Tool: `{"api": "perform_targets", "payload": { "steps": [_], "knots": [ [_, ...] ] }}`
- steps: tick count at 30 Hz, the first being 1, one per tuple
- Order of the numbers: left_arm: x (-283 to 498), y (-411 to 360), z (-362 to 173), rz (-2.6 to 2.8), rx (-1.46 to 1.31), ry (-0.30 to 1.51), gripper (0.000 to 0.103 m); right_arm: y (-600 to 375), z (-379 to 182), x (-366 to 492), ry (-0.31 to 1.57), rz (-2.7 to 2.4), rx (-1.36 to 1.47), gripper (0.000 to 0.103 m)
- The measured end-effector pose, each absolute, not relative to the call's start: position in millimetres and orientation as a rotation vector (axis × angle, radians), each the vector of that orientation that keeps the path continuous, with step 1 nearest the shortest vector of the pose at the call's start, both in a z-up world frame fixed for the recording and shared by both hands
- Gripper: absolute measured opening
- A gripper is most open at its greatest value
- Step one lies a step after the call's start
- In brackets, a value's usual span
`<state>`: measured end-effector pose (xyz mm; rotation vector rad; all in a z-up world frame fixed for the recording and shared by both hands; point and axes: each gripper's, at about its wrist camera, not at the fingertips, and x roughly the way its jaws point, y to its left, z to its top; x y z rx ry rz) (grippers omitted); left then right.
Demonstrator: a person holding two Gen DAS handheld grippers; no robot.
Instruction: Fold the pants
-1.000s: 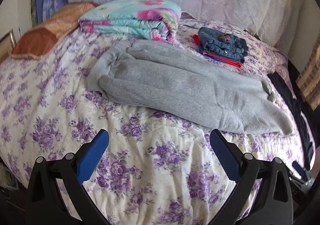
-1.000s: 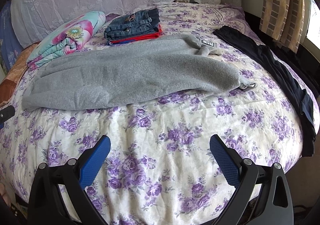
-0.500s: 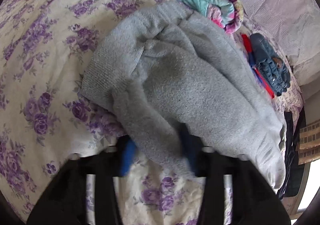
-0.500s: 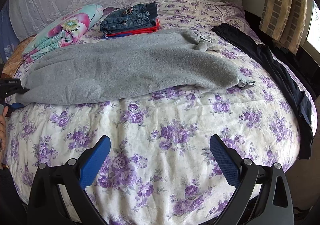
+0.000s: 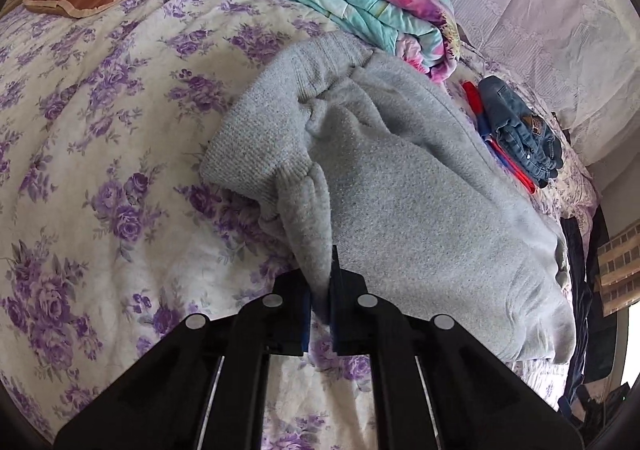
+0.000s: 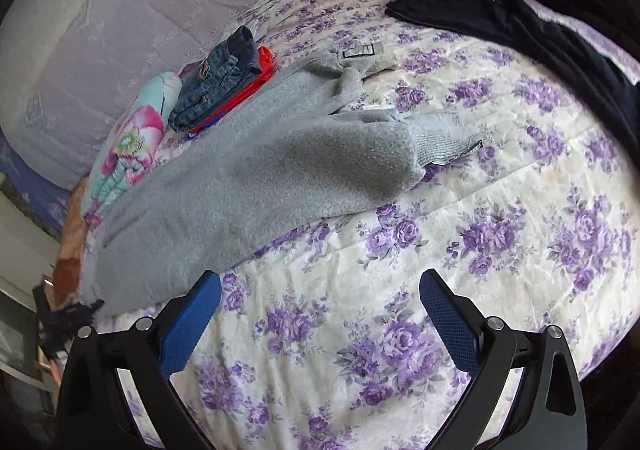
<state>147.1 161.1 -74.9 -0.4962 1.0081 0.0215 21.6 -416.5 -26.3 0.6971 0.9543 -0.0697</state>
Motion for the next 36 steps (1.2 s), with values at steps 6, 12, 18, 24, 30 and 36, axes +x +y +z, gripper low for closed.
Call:
{"api": "perform_targets", "payload": {
  "steps": [6, 12, 18, 24, 30, 36],
  "knots": [
    [154.0, 167.3, -87.8, -0.007, -0.521, 1.039, 0.006, -449.6, -62.9, 59.2, 1.003, -0.23, 0.768, 0.1],
    [164.7, 166.7, -97.1, -0.009, -0.514, 1.062, 0.006, -466.3, -84.9, 98.0, 0.949, -0.156, 0.85, 0.01],
    [151.3, 164.7, -81.8, -0.019, -0.495, 1.043, 0.006, -483.2, -46.0, 101.0, 0.941, -0.119, 0.855, 0.009],
    [105.9, 171.1, -70.5, -0.03, -0.509, 1.033, 0.006, -486.7, -35.5, 45.8, 0.984, -0.09, 0.827, 0.009],
    [106.0, 164.4, -103.2, -0.008, -0.459, 1.109, 0.006, -484.1, -93.2, 32.2, 1.041, -0.137, 0.855, 0.009],
    [77.4, 160.2, -62.5, -0.017, -0.334, 1.018, 0.047, -466.6, -44.2, 9.6, 1.018, -0.284, 0.642, 0.071]
  ]
}}
